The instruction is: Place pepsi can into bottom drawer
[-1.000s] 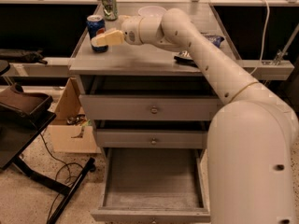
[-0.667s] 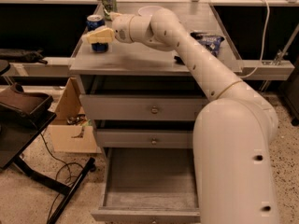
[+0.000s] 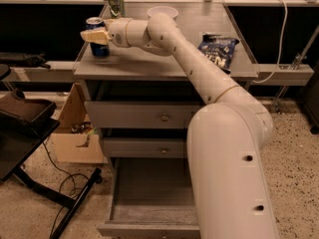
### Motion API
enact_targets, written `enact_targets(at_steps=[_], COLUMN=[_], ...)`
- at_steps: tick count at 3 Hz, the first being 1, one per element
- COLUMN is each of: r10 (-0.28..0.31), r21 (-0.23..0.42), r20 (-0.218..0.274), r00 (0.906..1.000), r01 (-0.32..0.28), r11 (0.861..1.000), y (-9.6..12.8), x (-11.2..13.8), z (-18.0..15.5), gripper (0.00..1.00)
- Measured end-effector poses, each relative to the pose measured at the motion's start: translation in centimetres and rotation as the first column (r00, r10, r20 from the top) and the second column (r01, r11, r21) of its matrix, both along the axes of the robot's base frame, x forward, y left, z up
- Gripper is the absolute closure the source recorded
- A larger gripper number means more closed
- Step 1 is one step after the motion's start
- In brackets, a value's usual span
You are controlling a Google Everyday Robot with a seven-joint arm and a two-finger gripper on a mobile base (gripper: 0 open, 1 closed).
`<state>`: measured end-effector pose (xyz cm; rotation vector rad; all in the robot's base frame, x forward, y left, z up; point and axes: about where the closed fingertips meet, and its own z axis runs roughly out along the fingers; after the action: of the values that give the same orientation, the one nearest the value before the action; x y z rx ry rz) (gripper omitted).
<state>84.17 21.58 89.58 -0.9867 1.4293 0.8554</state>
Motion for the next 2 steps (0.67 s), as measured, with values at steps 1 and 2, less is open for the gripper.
enact_targets(at_steps=[1, 2], r10=[0.0, 0.0], r21=[0.0, 0.0], r20=[0.0, 0.0], r00=[1.0, 1.0], r01=[0.0, 0.0], r11=[1.0, 1.0], y=[0.0, 0.0], x=[0.0, 0.0], z=[0.0, 0.0], gripper=[0.73, 0.94])
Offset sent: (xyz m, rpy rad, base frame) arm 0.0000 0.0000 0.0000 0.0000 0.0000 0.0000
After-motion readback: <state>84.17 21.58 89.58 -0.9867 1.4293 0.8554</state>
